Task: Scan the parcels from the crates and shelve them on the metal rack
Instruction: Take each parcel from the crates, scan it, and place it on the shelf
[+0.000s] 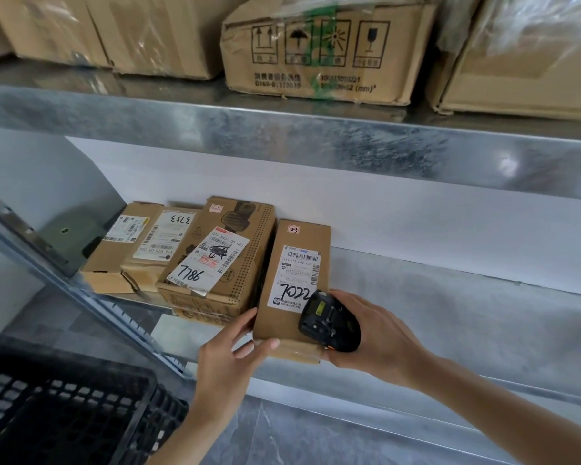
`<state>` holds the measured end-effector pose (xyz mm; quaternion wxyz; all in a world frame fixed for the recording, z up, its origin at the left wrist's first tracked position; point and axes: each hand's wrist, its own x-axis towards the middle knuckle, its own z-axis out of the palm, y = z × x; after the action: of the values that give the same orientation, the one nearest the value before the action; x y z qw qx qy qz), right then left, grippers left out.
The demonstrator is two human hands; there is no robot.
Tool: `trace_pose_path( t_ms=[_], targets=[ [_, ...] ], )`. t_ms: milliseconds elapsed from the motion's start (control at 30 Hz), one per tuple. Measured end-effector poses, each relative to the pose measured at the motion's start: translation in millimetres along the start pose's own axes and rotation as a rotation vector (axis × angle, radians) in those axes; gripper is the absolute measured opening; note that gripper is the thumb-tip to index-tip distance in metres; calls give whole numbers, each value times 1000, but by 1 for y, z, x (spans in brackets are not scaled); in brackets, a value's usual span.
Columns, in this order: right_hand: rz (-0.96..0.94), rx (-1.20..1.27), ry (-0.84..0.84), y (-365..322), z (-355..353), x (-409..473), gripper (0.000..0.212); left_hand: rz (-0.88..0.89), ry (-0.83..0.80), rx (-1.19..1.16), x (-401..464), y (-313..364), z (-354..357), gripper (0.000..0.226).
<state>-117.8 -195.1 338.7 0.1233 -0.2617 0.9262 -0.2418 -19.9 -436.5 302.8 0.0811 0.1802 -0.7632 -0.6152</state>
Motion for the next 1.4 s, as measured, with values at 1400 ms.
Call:
trace_pose_path(
  t_ms=[1400],
  targets=[
    [-823, -202, -416, -550, 294, -83, 89, -413, 874, 255, -434, -141, -508, 77]
  ],
)
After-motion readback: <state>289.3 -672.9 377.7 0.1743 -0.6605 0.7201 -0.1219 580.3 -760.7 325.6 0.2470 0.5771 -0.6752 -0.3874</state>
